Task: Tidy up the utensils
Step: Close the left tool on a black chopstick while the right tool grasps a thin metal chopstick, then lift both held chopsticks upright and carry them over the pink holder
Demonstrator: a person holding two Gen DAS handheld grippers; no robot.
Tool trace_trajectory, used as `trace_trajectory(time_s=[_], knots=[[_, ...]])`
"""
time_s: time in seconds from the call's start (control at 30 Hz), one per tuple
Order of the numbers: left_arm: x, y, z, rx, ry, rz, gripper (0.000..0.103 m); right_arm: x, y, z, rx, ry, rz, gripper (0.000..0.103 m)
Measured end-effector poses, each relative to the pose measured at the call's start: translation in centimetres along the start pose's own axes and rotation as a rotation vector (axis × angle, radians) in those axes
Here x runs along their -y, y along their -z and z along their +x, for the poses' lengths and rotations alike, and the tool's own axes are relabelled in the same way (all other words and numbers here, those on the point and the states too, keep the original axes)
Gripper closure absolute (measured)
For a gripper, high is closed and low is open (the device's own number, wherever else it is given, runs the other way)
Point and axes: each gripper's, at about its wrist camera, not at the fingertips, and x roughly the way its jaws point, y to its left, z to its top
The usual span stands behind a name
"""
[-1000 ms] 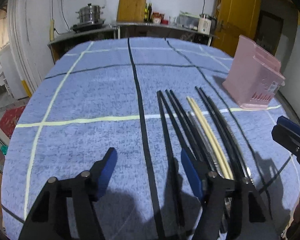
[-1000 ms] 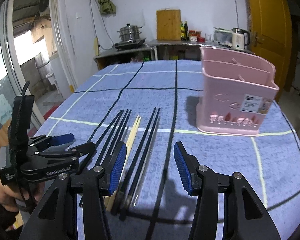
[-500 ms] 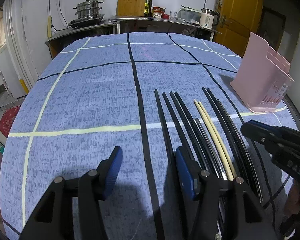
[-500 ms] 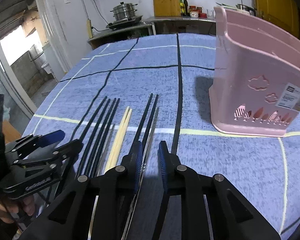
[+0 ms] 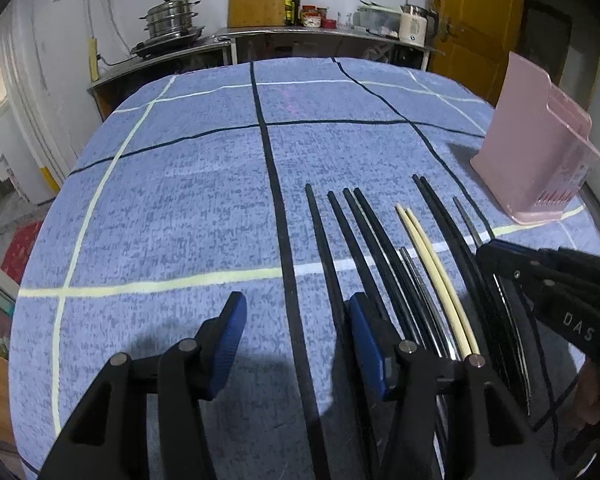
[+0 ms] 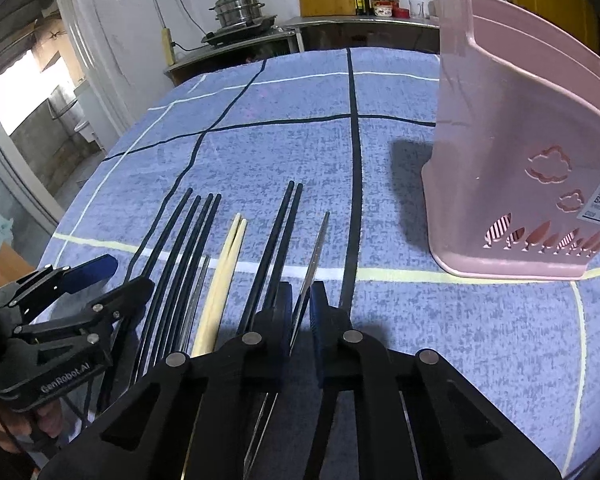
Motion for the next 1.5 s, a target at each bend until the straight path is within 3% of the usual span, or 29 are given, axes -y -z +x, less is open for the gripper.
trace_trajectory(time_s=[0.2,0.3,0.37,0.43,0.77,1.5], knots=[[-0.1,-1.2,0.6,-0.032,0.008,0.017,0.047,-0.2,-0.5,0.3,-0.01,0.013,-0.008,0.094],[0.1,-1.6,0.7,-0.028,0.013,0.024,0.066,-0.1,-0.6,0.4,-0.009,0.012,-0.006,0.095],[0.3,-1.8,0.6,-0.031,0.014,0.032,0.088,-0.1,-0.6,0.4,-0.011,0.007,-0.004,0.096],[0.4,-1.9,0.7,-0.034,0.027,0.029,0.093,0.1,-0.6,0.3,-0.01,-0.005,0.005,0.097],[-0.7,-2.4,-1.8,0.016,0.092,-0.036,0.097,0.7,-0.6,-2.3,0.047,-0.043,0.012,0.097],[-0.1,-4.6,-13.6,0.217,0.187,-0.01,0.097,0.7,-0.7,-13.2,0.254,-0.082,0.004,0.097]])
